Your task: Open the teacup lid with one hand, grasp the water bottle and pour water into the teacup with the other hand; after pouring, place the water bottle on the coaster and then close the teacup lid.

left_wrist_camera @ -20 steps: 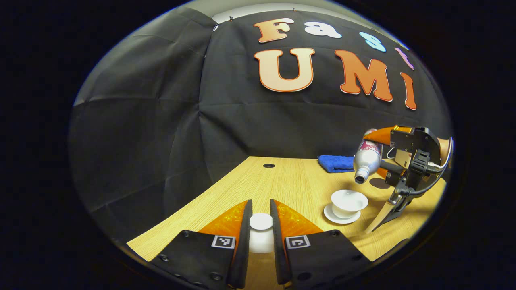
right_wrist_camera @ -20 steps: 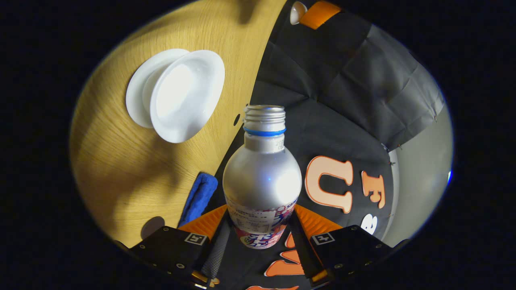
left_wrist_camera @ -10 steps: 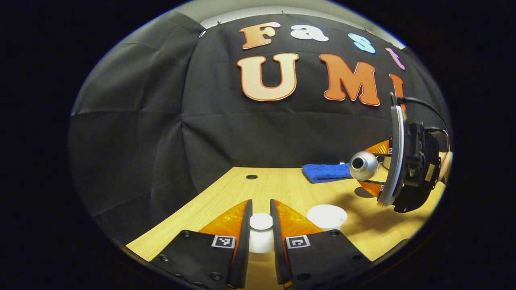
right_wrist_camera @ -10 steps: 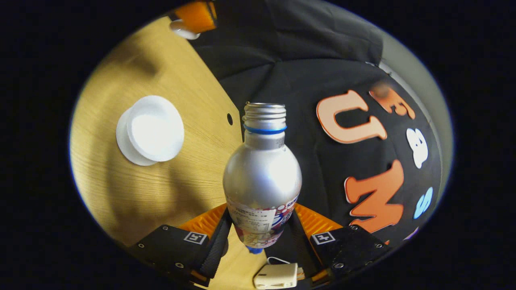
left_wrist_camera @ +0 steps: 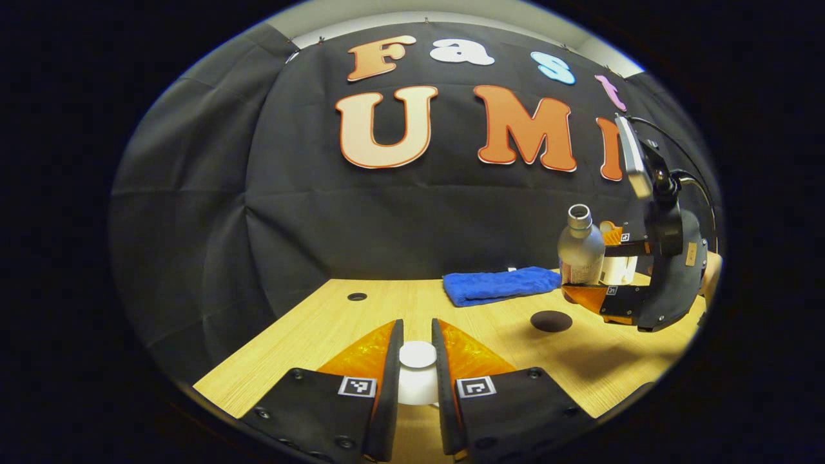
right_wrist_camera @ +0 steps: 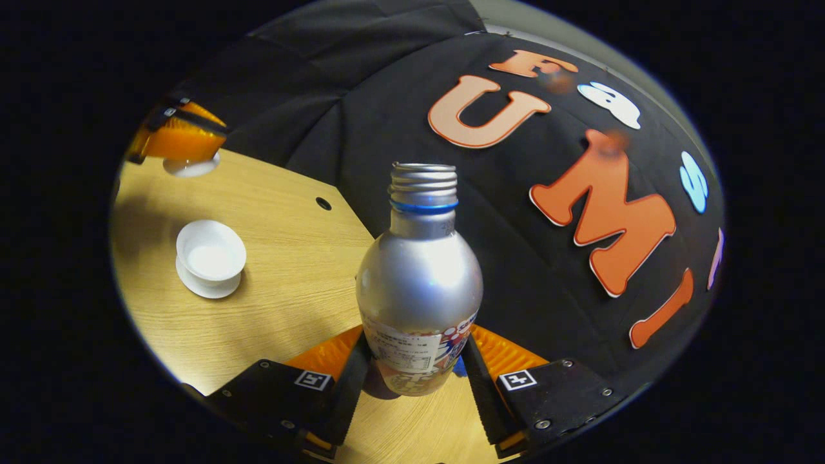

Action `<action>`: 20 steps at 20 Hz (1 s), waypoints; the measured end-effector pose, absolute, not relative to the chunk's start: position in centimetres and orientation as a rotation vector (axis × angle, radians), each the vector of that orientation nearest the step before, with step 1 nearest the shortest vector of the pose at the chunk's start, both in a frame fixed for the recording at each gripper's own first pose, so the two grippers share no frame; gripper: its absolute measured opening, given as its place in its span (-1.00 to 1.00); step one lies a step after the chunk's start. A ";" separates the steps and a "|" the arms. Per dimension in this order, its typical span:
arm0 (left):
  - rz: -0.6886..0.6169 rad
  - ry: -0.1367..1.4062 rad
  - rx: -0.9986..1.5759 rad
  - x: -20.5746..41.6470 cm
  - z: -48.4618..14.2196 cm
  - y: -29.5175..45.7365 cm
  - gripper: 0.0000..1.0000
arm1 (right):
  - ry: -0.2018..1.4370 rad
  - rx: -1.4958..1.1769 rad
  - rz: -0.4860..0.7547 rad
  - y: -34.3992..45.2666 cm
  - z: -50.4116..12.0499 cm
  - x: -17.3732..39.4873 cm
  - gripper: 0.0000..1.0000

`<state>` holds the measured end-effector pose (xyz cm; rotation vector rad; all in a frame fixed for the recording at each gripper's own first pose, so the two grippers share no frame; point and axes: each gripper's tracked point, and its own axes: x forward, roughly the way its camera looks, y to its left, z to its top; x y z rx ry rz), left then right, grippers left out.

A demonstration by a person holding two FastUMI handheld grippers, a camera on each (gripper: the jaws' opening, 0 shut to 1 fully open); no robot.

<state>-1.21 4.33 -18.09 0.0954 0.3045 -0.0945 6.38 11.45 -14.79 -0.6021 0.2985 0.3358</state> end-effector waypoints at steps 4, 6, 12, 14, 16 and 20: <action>-0.143 0.324 0.092 -0.1 -19.6 1.8 -0.29 | 0.331 -0.440 0.317 9.6 -15.4 6.2 0.59; -0.162 0.339 0.083 0.2 -20.5 0.8 -0.37 | 0.343 -0.374 0.307 8.8 -15.6 5.9 0.59; -0.177 0.414 0.090 0.9 -23.5 -0.4 -0.37 | 0.374 -0.277 0.278 7.0 -16.8 6.2 0.59; -0.179 0.433 0.089 1.0 -24.4 -0.6 -0.37 | 0.373 -0.258 0.272 6.7 -16.9 6.2 0.60; -0.177 0.454 0.100 1.1 -25.4 -0.5 -0.37 | 0.374 -0.231 0.268 6.4 -17.1 6.2 0.59; -0.180 0.479 0.101 1.0 -26.6 -0.5 -0.36 | 0.383 -0.190 0.261 5.8 -17.4 6.2 0.60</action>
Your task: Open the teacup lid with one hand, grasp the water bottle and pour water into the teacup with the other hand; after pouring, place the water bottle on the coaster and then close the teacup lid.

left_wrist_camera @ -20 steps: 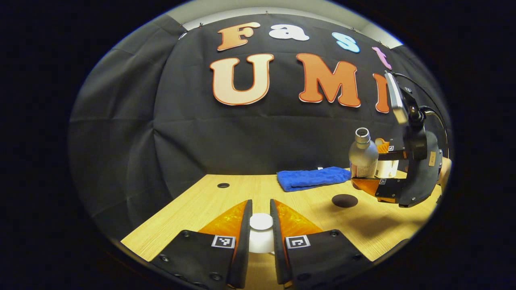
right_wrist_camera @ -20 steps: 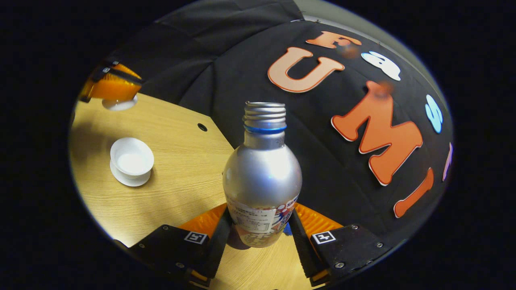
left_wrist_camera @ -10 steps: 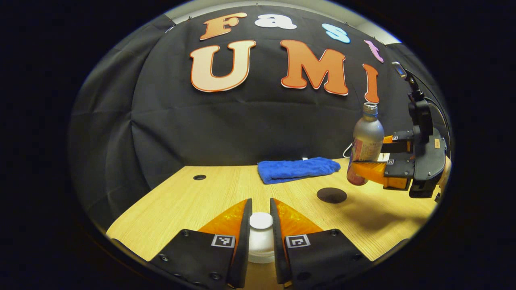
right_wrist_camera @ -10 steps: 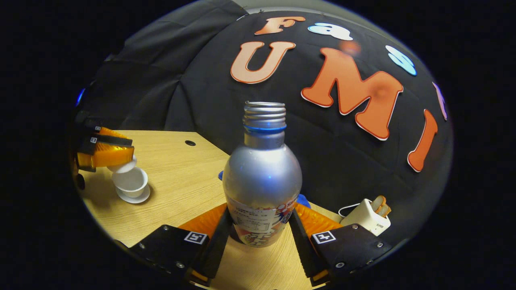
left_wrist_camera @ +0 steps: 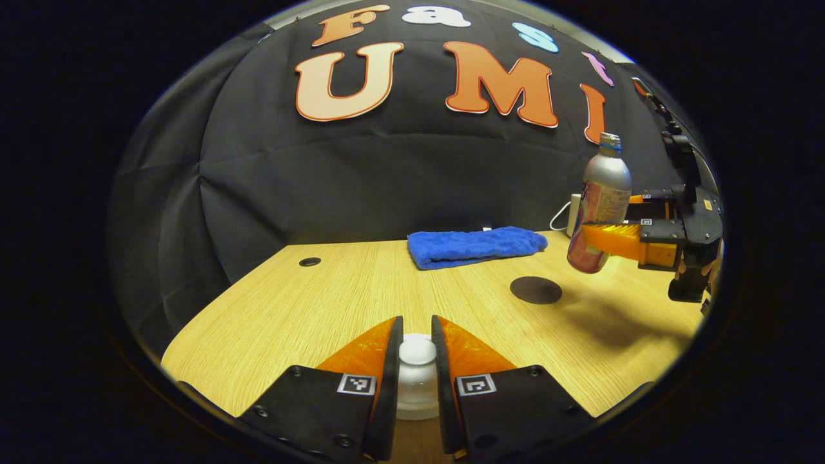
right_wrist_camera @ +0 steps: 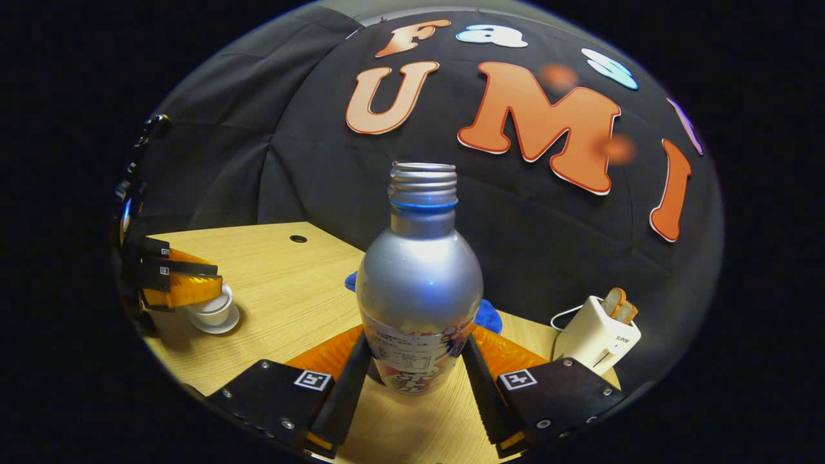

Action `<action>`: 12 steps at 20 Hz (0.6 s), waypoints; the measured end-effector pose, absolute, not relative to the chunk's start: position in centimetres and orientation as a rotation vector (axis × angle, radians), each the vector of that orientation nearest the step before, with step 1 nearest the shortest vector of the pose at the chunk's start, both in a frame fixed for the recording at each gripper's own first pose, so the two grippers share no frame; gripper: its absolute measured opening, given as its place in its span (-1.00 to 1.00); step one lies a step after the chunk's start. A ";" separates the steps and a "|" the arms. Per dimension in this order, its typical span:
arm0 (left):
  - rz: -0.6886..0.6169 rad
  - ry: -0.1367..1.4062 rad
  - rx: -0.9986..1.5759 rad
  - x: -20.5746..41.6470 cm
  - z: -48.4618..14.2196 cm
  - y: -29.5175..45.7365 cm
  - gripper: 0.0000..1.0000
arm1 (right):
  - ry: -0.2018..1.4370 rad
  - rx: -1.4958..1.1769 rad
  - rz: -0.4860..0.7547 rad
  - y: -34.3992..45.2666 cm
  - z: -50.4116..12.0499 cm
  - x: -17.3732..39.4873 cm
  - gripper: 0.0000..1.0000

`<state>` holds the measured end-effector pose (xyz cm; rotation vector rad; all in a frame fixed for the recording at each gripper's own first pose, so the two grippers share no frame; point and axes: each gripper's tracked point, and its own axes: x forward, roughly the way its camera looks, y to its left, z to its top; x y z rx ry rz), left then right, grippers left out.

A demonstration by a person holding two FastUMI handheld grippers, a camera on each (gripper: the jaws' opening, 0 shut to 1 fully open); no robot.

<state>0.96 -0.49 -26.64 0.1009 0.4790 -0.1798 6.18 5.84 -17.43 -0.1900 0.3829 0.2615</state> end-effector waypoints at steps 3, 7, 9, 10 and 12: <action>-0.177 0.476 0.103 1.0 -26.8 -0.5 -0.36 | 0.390 -0.164 0.258 5.5 -17.8 6.2 0.60; -0.178 0.470 0.104 0.8 -26.7 -0.5 -0.29 | 0.388 -0.124 0.251 5.7 -18.2 7.1 0.60; -0.166 0.458 0.103 1.0 -26.3 -0.3 -0.19 | 0.379 -0.093 0.250 6.0 -18.3 7.8 0.59; -0.160 0.446 0.103 1.0 -26.0 -0.2 0.04 | 0.379 -0.072 0.250 6.3 -18.5 8.3 0.58; -0.152 0.422 0.105 1.0 -25.1 -0.1 0.22 | 0.387 -0.037 0.247 6.5 -19.0 9.2 0.58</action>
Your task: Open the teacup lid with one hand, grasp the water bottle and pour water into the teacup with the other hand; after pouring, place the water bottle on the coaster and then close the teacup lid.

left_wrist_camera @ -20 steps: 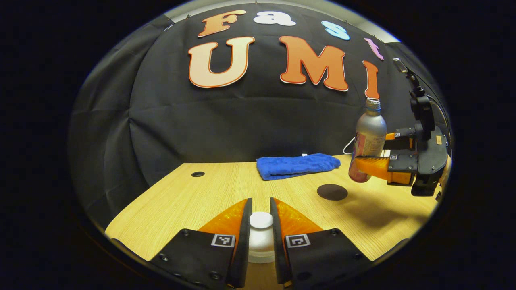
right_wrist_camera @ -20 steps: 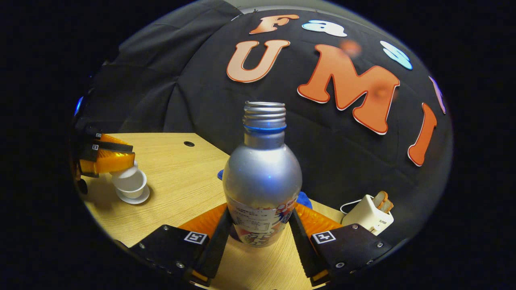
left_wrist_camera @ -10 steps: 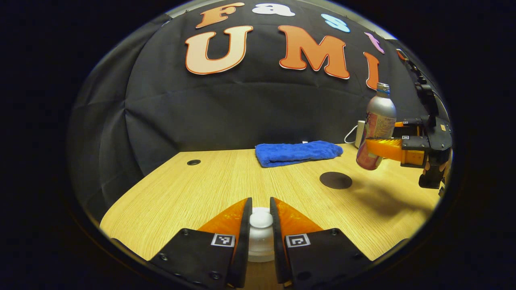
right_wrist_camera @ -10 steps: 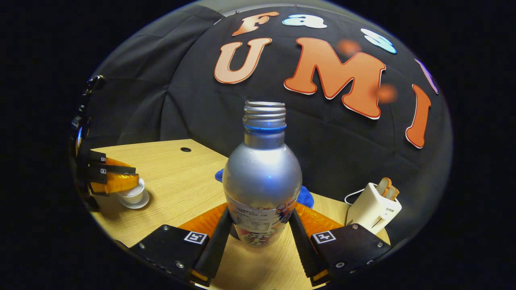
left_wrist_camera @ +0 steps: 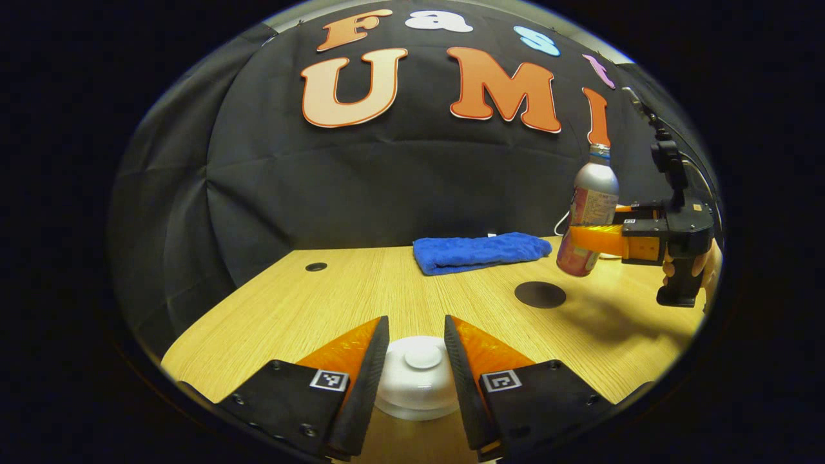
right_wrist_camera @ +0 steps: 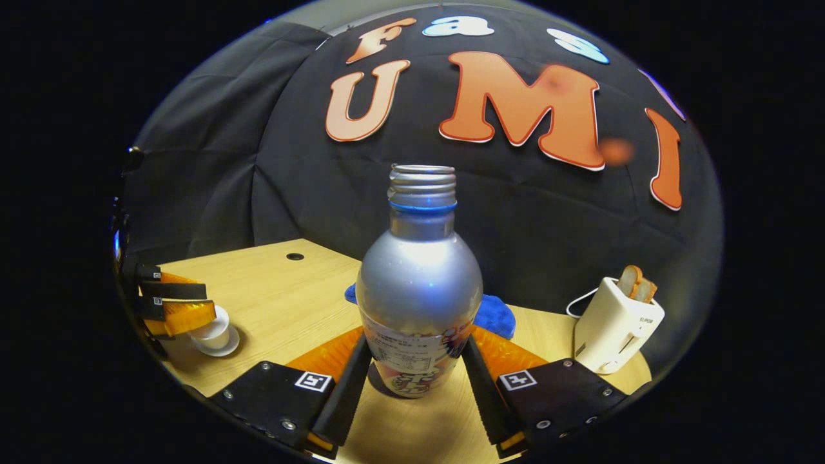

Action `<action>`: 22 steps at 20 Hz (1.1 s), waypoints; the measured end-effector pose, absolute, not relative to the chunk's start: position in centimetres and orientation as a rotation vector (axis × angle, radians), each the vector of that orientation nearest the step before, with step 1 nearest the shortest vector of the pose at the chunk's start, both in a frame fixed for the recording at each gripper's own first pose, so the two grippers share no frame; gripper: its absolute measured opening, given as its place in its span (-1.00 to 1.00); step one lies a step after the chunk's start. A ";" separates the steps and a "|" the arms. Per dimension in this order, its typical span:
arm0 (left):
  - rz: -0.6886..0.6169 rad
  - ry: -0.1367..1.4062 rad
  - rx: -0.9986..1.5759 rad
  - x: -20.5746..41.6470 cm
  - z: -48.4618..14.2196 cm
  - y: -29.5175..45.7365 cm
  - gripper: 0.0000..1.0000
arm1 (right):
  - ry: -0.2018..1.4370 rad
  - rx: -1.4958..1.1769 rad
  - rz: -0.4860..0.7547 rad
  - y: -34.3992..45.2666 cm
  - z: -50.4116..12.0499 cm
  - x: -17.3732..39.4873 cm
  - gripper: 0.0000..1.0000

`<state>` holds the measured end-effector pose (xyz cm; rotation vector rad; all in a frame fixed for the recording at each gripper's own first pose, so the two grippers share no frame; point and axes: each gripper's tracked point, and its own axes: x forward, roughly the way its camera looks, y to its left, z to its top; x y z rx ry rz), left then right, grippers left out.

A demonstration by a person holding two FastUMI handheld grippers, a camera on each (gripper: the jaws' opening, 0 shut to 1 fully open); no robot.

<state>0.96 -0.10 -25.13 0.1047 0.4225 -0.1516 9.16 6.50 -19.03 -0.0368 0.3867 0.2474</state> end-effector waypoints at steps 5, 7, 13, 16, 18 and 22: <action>-0.127 0.353 0.101 0.9 -22.7 0.5 0.55 | 0.417 0.055 0.227 6.9 -20.4 11.5 0.58; -0.113 0.337 0.087 0.7 -22.0 0.9 0.62 | 0.445 0.077 0.221 6.9 -21.5 12.3 0.59; -0.054 0.317 0.065 0.2 -21.1 3.2 0.83 | 0.557 0.091 0.219 8.2 -25.1 13.2 0.58; -0.034 0.320 0.062 -0.2 -21.0 3.9 0.84 | 0.629 0.080 0.197 8.2 -27.1 12.9 0.58; -0.026 0.321 0.058 -0.3 -21.1 4.1 0.87 | 0.636 0.095 0.190 8.2 -27.1 13.1 0.59; -0.020 0.313 0.037 -0.6 -20.5 3.8 0.91 | 0.664 0.122 0.179 8.1 -27.1 12.9 0.62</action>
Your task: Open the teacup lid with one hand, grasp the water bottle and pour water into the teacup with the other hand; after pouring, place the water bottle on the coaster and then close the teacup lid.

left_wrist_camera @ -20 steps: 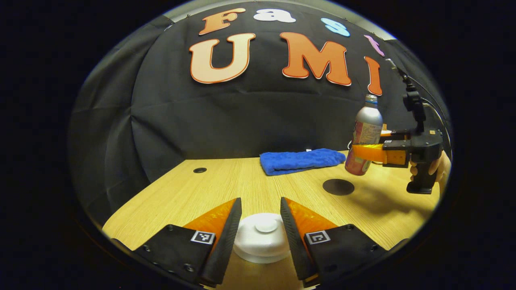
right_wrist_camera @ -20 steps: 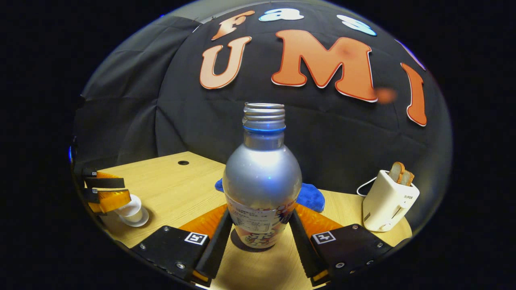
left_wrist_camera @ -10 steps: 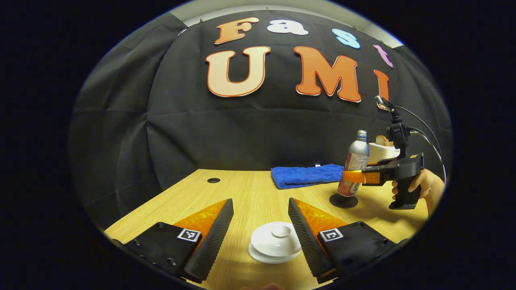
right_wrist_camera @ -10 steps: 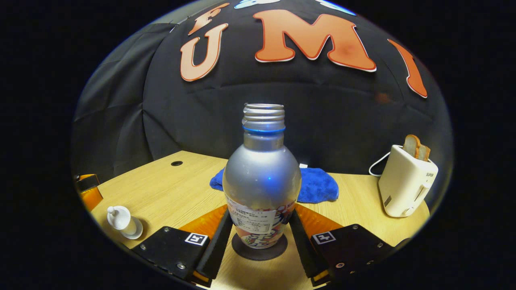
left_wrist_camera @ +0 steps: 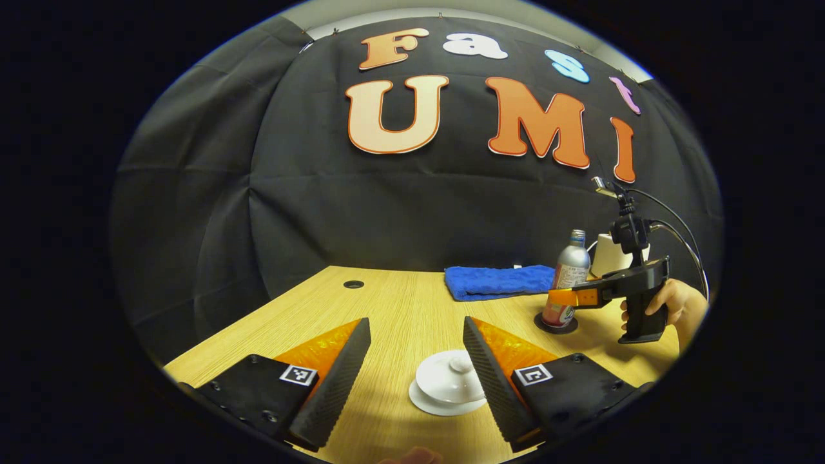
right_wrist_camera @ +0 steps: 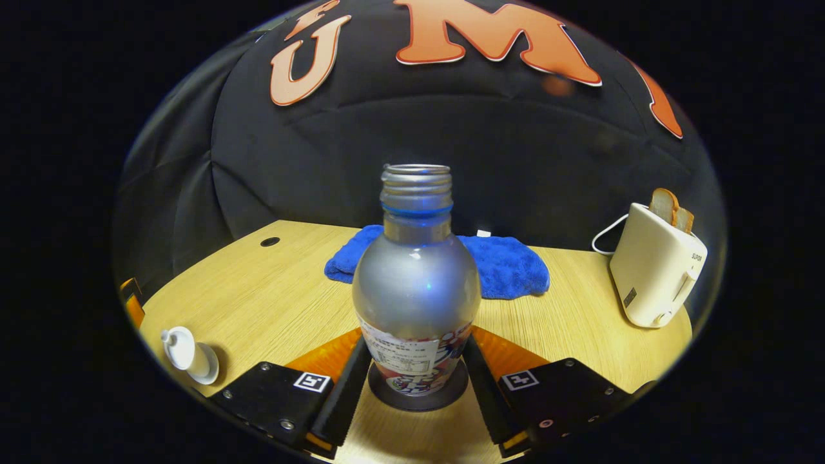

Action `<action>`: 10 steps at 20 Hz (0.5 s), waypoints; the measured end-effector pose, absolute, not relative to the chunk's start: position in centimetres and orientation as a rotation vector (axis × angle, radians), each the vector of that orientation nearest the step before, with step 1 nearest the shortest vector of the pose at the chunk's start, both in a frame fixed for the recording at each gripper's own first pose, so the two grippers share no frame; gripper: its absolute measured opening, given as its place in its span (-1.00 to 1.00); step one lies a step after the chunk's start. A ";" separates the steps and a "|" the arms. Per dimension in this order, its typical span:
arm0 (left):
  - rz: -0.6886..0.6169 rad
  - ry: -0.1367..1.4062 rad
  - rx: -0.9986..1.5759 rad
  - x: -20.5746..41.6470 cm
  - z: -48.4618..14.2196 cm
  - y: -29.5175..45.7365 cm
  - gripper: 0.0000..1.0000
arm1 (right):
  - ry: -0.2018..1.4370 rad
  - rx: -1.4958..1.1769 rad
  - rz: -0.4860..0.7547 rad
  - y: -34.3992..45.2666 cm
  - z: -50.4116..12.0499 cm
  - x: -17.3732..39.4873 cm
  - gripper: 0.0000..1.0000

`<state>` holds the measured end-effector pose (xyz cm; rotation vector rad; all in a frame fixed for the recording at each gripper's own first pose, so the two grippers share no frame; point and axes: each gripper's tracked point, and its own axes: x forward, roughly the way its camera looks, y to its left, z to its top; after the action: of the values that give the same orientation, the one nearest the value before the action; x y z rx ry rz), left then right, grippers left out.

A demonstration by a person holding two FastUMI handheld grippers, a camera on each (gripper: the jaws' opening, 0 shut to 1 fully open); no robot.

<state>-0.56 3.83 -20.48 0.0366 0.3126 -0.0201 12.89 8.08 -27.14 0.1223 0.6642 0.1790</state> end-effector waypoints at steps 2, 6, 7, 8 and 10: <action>-0.018 0.303 0.033 -0.7 -20.0 3.6 0.92 | 0.663 0.145 0.179 8.0 -26.3 12.8 0.70; -0.008 0.266 0.036 -0.8 -18.3 3.1 0.92 | 0.612 0.116 0.190 7.3 -22.9 11.6 0.83; -0.005 0.255 0.035 -0.8 -17.8 2.9 0.91 | 0.592 0.114 0.196 7.1 -21.8 11.1 0.86; -0.006 0.245 0.031 -0.8 -17.4 2.6 0.91 | 0.572 0.114 0.197 6.9 -20.8 10.5 0.87; -0.011 0.227 0.025 -0.8 -16.4 1.9 0.91 | 0.523 0.113 0.198 6.1 -18.5 9.2 0.88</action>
<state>-0.78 1.89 -16.43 0.0252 0.2273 -0.0112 9.22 6.11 -18.46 0.1129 0.5233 0.1976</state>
